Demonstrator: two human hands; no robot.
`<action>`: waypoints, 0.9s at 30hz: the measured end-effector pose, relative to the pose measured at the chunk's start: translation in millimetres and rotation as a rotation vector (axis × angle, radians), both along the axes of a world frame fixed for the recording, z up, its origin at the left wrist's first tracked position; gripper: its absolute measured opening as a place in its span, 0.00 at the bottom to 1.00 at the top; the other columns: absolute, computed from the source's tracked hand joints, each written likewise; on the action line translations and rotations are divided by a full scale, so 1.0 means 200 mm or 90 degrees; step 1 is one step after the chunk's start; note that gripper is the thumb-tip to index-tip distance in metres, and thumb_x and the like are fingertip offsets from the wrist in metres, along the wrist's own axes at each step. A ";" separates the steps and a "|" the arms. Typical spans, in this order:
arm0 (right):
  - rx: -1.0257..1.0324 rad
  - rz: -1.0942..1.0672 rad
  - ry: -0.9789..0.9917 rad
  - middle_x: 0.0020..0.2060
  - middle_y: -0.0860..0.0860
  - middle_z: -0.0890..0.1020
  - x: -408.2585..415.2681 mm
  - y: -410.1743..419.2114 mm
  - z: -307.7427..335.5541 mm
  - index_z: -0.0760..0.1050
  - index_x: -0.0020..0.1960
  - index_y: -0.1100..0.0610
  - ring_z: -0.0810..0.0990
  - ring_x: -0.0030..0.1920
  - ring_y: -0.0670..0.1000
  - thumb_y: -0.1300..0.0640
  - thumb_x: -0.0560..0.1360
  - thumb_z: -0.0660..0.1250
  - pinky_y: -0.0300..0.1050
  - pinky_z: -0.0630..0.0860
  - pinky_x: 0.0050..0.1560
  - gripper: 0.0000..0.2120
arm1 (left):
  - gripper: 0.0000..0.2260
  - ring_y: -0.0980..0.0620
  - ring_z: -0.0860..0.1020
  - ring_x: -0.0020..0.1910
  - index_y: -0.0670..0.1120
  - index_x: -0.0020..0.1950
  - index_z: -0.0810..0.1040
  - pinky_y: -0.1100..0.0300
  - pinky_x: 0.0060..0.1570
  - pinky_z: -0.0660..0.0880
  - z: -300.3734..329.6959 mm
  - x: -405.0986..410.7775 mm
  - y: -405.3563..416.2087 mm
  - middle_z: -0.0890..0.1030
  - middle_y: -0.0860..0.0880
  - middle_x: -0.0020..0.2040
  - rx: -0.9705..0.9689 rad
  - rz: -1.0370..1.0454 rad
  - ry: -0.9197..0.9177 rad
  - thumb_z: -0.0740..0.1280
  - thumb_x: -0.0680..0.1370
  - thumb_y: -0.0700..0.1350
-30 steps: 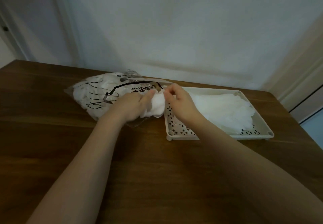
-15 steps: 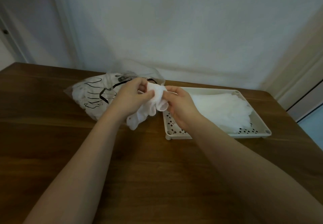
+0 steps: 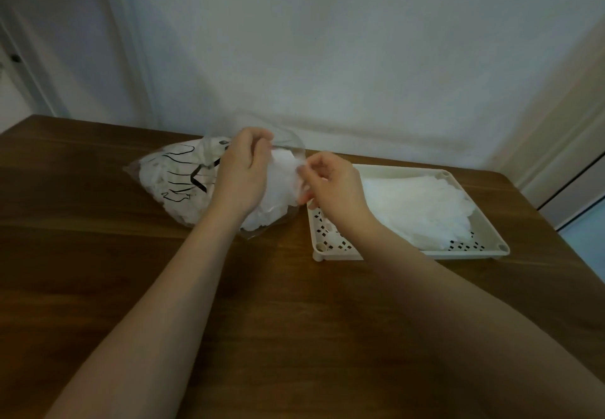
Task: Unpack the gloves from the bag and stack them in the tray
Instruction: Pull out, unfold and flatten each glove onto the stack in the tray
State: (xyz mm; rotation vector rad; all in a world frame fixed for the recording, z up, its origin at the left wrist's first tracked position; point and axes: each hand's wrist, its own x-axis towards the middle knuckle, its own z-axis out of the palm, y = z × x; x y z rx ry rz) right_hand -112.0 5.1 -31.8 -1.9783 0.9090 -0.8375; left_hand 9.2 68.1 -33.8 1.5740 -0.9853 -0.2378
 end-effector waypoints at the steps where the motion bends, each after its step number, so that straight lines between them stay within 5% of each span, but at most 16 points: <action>1: 0.060 -0.021 -0.022 0.35 0.50 0.81 0.01 -0.01 0.01 0.73 0.48 0.56 0.79 0.29 0.46 0.55 0.80 0.59 0.34 0.72 0.27 0.06 | 0.07 0.59 0.71 0.46 0.49 0.52 0.73 0.68 0.44 0.67 0.00 -0.03 0.01 0.73 0.55 0.48 -0.063 -0.019 -0.007 0.55 0.81 0.46; 5: 0.182 -0.015 -0.069 0.34 0.50 0.78 0.04 -0.04 0.07 0.72 0.50 0.58 0.74 0.29 0.46 0.55 0.82 0.55 0.35 0.68 0.27 0.09 | 0.08 0.55 0.67 0.59 0.52 0.43 0.74 0.61 0.60 0.64 -0.04 -0.04 0.03 0.70 0.54 0.57 -0.100 -0.083 -0.244 0.62 0.73 0.55; 8: 0.237 0.006 -0.093 0.40 0.50 0.76 0.04 -0.06 0.12 0.73 0.46 0.56 0.74 0.38 0.46 0.58 0.81 0.55 0.37 0.70 0.35 0.09 | 0.13 0.46 0.62 0.68 0.52 0.53 0.79 0.48 0.65 0.60 -0.07 -0.02 0.00 0.67 0.46 0.68 0.035 -0.054 -0.414 0.65 0.73 0.56; 12: 0.383 0.008 -0.207 0.46 0.54 0.78 0.03 -0.09 0.12 0.75 0.50 0.59 0.76 0.50 0.53 0.57 0.79 0.55 0.49 0.71 0.57 0.11 | 0.16 0.44 0.57 0.71 0.49 0.61 0.77 0.48 0.67 0.55 -0.09 -0.03 -0.01 0.63 0.45 0.71 0.226 0.012 -0.482 0.64 0.77 0.53; 18: 0.652 0.017 -0.617 0.36 0.54 0.75 -0.08 -0.17 0.10 0.70 0.40 0.60 0.75 0.39 0.51 0.64 0.70 0.53 0.44 0.73 0.45 0.07 | 0.16 0.43 0.54 0.72 0.42 0.61 0.77 0.48 0.70 0.55 -0.12 0.00 0.00 0.61 0.44 0.73 0.482 0.152 -0.487 0.57 0.80 0.48; 21: 0.696 -0.035 -0.615 0.36 0.53 0.75 -0.14 -0.21 0.10 0.71 0.40 0.59 0.76 0.41 0.52 0.63 0.73 0.52 0.44 0.75 0.46 0.09 | 0.16 0.40 0.49 0.74 0.46 0.64 0.75 0.46 0.71 0.51 -0.10 0.01 0.00 0.56 0.43 0.75 0.602 0.109 -0.483 0.61 0.78 0.49; 24: 0.683 -0.008 -0.577 0.31 0.52 0.77 -0.22 -0.22 0.12 0.76 0.32 0.59 0.78 0.34 0.51 0.63 0.74 0.55 0.44 0.75 0.43 0.16 | 0.15 0.41 0.51 0.74 0.48 0.63 0.76 0.46 0.70 0.53 -0.06 -0.04 0.02 0.58 0.44 0.74 0.525 0.091 -0.463 0.62 0.78 0.50; 27: 0.661 0.053 -0.519 0.29 0.50 0.79 -0.28 -0.21 0.17 0.79 0.30 0.57 0.79 0.31 0.49 0.61 0.76 0.58 0.41 0.76 0.36 0.19 | 0.12 0.47 0.69 0.61 0.46 0.51 0.80 0.53 0.59 0.67 0.05 -0.16 0.05 0.75 0.47 0.59 0.261 0.063 -0.401 0.59 0.79 0.49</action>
